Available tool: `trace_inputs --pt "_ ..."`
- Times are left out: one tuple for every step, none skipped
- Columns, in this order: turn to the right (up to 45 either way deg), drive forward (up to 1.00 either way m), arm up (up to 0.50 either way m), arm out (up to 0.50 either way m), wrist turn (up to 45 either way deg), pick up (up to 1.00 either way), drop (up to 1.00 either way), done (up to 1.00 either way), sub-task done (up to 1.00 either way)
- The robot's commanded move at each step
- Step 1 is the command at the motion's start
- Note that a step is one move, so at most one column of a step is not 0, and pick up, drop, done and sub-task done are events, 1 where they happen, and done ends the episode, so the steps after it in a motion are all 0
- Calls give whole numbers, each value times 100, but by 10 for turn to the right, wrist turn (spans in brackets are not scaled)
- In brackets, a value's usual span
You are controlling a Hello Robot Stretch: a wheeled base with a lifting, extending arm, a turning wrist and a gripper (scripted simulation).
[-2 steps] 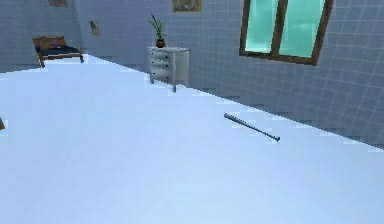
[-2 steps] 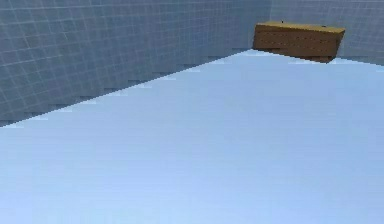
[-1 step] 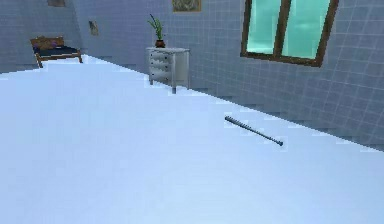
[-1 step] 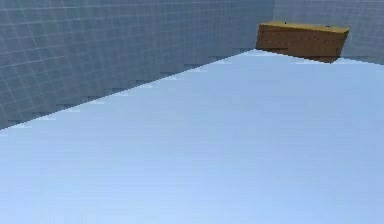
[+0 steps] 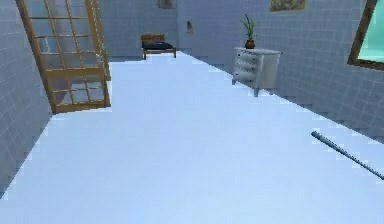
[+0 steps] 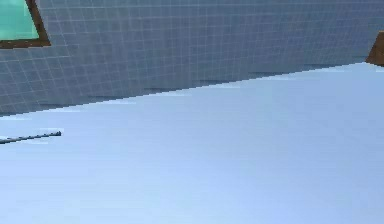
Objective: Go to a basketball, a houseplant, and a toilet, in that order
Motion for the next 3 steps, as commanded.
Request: trace_inputs --pt "0 100 0 0 0 0 0 0 0" --pt "0 100 0 0 0 0 0 0 0" --pt "0 100 0 0 0 0 0 0 0"
